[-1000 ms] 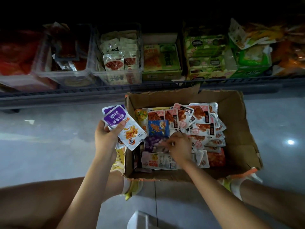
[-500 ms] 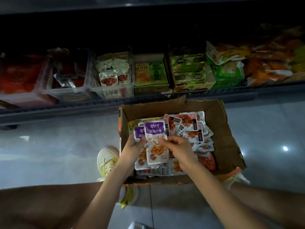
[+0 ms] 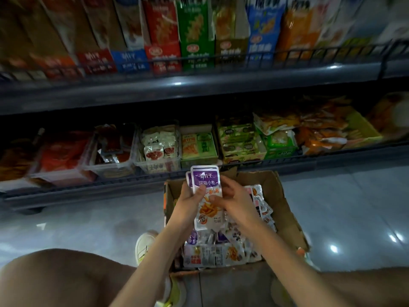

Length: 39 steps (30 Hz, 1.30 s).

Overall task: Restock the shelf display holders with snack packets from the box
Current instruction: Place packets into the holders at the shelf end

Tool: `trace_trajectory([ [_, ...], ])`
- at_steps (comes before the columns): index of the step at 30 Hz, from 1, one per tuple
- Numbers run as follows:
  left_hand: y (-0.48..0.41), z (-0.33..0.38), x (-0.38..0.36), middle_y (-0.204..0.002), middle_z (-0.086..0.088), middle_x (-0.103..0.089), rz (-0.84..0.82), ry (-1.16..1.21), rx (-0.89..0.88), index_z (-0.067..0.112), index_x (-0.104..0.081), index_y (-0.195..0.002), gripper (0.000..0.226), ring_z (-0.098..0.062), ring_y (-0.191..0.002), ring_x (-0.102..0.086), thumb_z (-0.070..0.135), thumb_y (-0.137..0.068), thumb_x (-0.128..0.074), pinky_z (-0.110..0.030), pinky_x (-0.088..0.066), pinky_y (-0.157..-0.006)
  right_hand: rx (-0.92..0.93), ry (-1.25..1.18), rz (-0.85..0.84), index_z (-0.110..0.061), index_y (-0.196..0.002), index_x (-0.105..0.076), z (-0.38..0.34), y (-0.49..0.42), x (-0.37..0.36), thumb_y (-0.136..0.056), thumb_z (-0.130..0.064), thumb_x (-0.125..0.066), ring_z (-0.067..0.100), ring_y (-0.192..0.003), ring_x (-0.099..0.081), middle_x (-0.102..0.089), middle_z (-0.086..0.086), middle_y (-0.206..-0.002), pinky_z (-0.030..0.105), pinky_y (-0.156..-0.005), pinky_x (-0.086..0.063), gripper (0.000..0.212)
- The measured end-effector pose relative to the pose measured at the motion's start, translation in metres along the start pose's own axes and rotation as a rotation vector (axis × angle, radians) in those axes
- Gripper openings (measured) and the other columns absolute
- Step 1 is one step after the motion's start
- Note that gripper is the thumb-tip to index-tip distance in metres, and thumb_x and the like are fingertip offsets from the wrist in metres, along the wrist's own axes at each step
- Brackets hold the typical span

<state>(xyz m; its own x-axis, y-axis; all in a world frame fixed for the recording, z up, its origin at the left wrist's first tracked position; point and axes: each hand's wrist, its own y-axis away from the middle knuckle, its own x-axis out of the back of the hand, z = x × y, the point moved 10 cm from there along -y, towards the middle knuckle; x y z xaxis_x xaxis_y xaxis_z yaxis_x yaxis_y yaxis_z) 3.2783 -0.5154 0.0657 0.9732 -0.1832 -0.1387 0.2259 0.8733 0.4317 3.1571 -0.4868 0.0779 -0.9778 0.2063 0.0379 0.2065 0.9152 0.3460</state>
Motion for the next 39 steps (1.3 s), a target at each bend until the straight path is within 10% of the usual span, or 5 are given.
trace_trajectory([
  [15, 0.081, 0.246, -0.018, -0.089, -0.005, -0.069, -0.057, -0.218, -0.506, 0.014, -0.058, -0.121, 0.044, -0.014, -0.079, -0.069, 0.001, -0.081, -0.070, -0.024, -0.055, -0.066, 0.386, -0.101, 0.074, -0.021, -0.114, -0.053, -0.234, 0.056, 0.021, -0.079, 0.004, -0.070, 0.018, -0.087, -0.070, -0.070, 0.007, -0.099, 0.036, -0.074, -0.058, 0.046],
  [23, 0.084, 0.315, 0.076, -0.100, -0.002, -0.072, 0.171, -0.346, -0.672, 0.019, -0.063, -0.117, 0.040, -0.017, -0.093, -0.068, 0.010, -0.080, -0.073, -0.045, -0.056, -0.084, 0.497, -0.078, -0.024, -0.023, -0.113, -0.050, -0.296, 0.032, -0.076, -0.079, 0.003, -0.071, 0.015, -0.091, -0.068, -0.068, 0.005, -0.105, 0.037, -0.077, -0.058, 0.048],
  [39, 0.007, 0.398, 0.306, -0.094, -0.003, -0.072, 0.378, -0.279, -0.628, 0.016, -0.066, -0.103, 0.021, -0.013, -0.081, -0.070, 0.007, -0.084, -0.068, -0.024, -0.055, -0.068, 0.444, -0.013, -0.263, -0.014, -0.114, -0.048, -0.355, -0.094, -0.326, -0.081, -0.001, -0.070, 0.021, -0.093, -0.068, -0.067, 0.010, -0.108, 0.036, -0.077, -0.057, 0.041],
])
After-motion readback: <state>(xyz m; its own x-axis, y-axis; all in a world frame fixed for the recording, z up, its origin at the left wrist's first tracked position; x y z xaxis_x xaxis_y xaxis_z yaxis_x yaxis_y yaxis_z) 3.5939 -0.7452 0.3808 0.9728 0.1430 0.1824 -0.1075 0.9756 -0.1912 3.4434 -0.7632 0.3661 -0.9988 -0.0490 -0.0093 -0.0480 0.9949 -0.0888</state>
